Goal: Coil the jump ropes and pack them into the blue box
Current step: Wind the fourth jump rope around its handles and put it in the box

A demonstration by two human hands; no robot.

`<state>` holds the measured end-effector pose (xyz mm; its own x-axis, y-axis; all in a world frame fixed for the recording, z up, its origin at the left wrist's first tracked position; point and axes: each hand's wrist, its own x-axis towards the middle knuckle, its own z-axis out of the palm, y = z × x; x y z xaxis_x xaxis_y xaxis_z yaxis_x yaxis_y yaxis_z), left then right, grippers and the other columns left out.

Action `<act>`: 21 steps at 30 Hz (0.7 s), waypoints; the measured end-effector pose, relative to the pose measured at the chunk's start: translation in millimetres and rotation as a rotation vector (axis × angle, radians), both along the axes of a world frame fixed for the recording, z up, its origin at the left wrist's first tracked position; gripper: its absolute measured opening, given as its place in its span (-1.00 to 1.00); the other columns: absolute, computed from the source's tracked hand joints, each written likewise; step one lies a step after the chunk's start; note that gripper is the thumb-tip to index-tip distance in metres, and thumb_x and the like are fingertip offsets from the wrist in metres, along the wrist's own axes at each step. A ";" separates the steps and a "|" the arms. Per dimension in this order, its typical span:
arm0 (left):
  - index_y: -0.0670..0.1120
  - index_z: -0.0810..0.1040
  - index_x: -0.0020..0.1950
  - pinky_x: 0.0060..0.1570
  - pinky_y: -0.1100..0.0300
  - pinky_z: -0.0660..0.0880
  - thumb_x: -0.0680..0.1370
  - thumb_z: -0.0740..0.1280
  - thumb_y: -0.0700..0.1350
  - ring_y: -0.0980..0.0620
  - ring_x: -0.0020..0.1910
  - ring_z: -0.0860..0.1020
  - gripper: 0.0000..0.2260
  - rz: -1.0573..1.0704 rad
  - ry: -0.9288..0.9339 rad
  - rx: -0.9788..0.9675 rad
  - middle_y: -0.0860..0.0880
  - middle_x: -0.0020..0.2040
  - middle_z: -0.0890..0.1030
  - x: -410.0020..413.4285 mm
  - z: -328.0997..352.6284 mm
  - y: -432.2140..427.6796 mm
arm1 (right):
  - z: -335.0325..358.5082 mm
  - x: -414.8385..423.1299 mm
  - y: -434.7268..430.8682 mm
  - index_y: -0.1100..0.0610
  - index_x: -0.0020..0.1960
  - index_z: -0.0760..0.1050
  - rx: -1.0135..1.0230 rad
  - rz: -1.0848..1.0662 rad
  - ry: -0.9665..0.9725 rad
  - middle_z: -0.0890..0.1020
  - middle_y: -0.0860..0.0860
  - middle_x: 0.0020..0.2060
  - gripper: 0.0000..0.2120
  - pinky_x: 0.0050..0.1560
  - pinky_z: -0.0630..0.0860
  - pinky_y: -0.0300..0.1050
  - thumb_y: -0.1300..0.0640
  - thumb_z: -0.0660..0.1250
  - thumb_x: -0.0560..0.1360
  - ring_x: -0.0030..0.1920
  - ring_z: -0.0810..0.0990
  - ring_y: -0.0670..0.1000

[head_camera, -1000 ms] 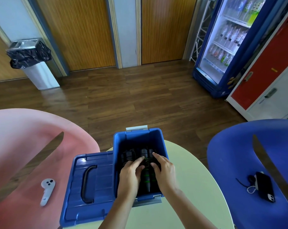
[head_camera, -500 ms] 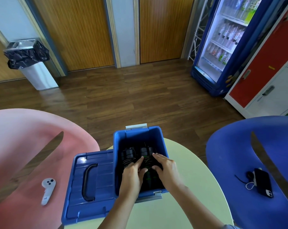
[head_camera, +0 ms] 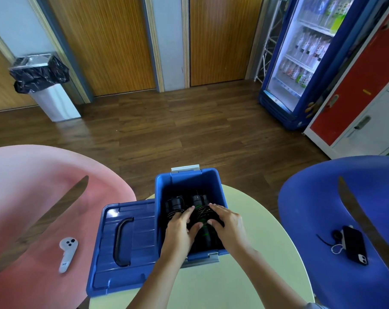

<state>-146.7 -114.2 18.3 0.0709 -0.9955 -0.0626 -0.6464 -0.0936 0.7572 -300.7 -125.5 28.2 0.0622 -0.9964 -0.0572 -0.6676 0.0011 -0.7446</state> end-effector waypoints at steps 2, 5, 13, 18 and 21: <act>-0.04 0.50 0.36 -0.07 0.23 0.47 0.49 0.45 -0.07 -0.09 -0.14 0.57 -0.55 0.000 0.008 -0.015 -0.14 0.03 0.58 0.4 1.7 1.2 | 0.3 0.5 0.9 0.11 0.30 0.52 -0.002 -0.001 -0.009 0.57 0.04 0.27 -0.58 0.32 0.43 -0.13 0.24 0.42 0.45 0.28 0.54 0.01; -0.05 0.54 0.32 -0.09 0.20 0.49 0.48 0.46 -0.06 0.06 -0.29 0.45 -0.58 0.017 0.009 -0.043 -0.08 -0.05 0.56 2.5 5.1 3.8 | 2.3 0.8 3.1 0.11 0.29 0.53 -0.015 -0.008 -0.010 0.58 0.03 0.26 -0.59 0.30 0.46 -0.09 0.22 0.42 0.45 0.27 0.55 0.01; -0.05 0.66 0.11 -0.23 0.49 0.41 0.50 0.43 -0.19 0.16 -0.24 0.56 -0.81 0.100 0.125 -0.198 0.07 -0.19 0.62 37.9 30.1 26.7 | 31.1 4.4 22.3 0.07 0.16 0.61 -0.013 -0.148 -0.247 0.67 -0.05 0.07 -0.72 0.13 0.50 -0.36 0.23 0.43 0.46 0.04 0.64 -0.08; -0.01 0.64 0.07 -0.16 0.46 0.44 0.49 0.42 -0.26 0.13 -0.17 0.59 -0.79 0.341 0.179 -0.250 0.05 -0.19 0.67 99.0 27.7 62.6 | 59.8 37.3 69.6 0.00 -0.06 0.62 -0.142 -0.196 -0.395 0.68 -0.13 -0.14 -0.80 -0.14 0.55 -0.38 0.29 0.40 0.47 -0.15 0.65 -0.15; 0.01 0.62 0.05 -0.11 0.19 0.52 0.49 0.39 -0.09 -0.02 -0.15 0.60 -0.85 0.555 0.165 -0.142 -0.01 -0.14 0.64 138.2 7.5 79.1 | 53.6 76.2 94.9 -0.09 -0.13 0.58 -0.032 -0.053 -0.379 0.67 -0.20 -0.23 -0.77 -0.24 0.51 -0.40 0.26 0.38 0.48 -0.24 0.64 -0.15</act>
<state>-8.5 -35.1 25.9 0.5841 -0.8116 0.0137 -0.4025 -0.2749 0.8732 -224.4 -30.6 81.8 0.0212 -0.9997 -0.0092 -0.3448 0.0013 -0.9387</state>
